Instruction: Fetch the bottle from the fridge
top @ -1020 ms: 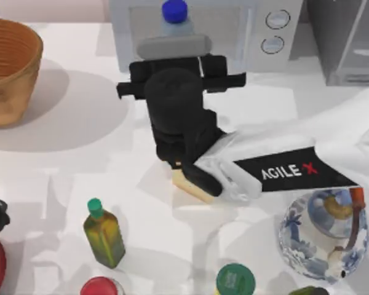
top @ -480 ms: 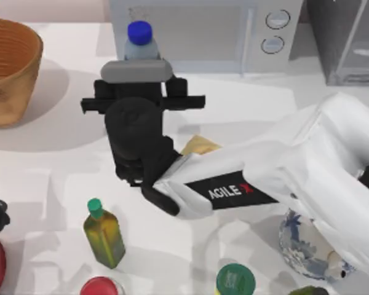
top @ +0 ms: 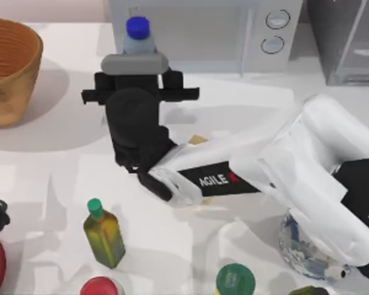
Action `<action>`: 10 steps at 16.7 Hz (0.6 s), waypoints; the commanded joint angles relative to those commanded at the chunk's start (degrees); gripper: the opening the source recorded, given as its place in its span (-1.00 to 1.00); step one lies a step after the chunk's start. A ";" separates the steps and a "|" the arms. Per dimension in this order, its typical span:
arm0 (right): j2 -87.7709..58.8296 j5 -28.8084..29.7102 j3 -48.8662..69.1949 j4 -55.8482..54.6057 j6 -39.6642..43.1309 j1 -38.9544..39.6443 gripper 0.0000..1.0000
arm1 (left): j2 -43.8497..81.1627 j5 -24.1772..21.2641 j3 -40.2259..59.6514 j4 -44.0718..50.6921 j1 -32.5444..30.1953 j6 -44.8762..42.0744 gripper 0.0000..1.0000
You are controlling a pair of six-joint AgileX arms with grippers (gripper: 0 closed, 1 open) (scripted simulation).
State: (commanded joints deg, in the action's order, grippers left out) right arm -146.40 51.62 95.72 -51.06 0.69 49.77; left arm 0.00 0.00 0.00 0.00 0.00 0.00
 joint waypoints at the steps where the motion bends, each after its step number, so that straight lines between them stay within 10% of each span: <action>1: -1.64 -0.74 1.95 0.30 0.06 -0.72 -1.00 | 0.00 0.00 0.00 0.00 0.00 0.00 1.00; 7: -3.71 -1.76 4.16 0.69 0.13 -1.71 -1.00 | 0.00 0.00 0.00 0.00 0.00 0.00 1.00; 10: -3.71 -1.76 4.16 0.69 0.13 -1.71 -0.55 | 0.00 0.00 0.00 0.00 0.00 0.00 1.00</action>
State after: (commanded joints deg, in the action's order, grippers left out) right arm -150.11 49.85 99.88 -50.37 0.83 48.06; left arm 0.00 0.00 0.00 0.00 0.00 0.00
